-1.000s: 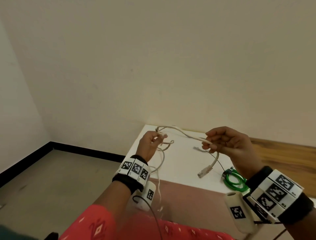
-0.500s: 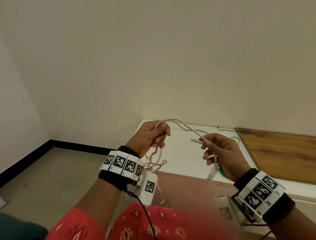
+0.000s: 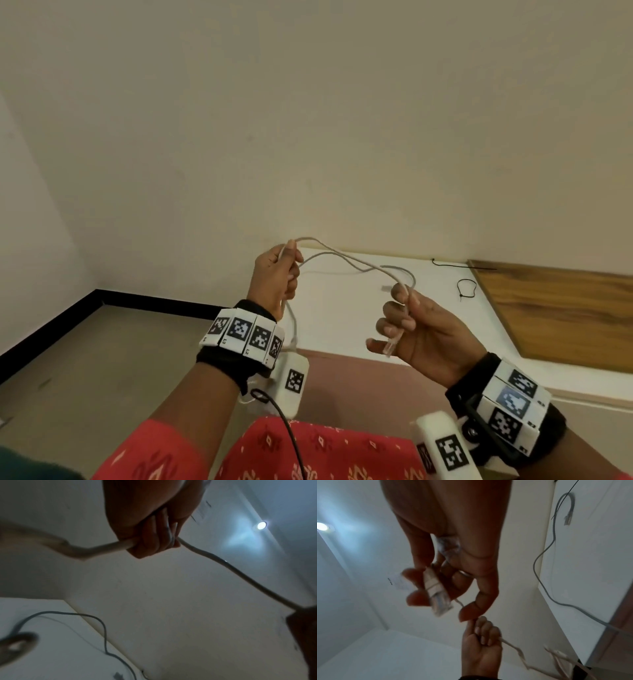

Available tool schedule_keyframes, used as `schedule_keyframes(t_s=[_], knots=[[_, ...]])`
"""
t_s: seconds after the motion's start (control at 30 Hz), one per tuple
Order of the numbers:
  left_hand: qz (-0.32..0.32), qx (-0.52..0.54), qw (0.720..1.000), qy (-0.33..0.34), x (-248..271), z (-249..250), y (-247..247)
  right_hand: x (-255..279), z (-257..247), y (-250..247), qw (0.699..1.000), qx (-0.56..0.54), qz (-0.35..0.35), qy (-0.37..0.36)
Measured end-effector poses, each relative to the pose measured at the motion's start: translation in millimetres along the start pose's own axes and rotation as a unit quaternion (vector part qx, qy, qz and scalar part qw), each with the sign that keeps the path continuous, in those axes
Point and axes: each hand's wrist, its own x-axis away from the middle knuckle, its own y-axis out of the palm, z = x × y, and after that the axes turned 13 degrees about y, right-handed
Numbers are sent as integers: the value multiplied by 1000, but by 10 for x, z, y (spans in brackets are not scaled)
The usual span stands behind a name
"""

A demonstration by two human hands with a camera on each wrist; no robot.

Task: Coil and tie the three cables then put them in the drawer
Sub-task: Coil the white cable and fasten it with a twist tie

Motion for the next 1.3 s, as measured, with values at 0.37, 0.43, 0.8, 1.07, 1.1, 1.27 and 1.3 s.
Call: schedule_keyframes(t_s=[0.37,0.43,0.8,1.07,1.1,1.27,1.3], knots=[[-401,-473,784,-29,494,-378,360,-13,-87,-153,954,60,214,-201],[-455,-534,713,2,590,-390,453,-29,-31,-212,944,86,235,-215],[-568,-568,562,197,770,-248,626,-26,268,-409,837,389,354,-147],[-479,-488,696,220,583,-194,544,-53,450,-405,768,559,310,42],[-462,-463,727,208,539,-217,496,-38,428,-386,789,536,293,64],[-401,-287,867,75,368,-379,271,-32,310,-231,852,446,251,112],[-401,-246,882,37,341,-396,231,-33,304,-224,863,421,254,113]])
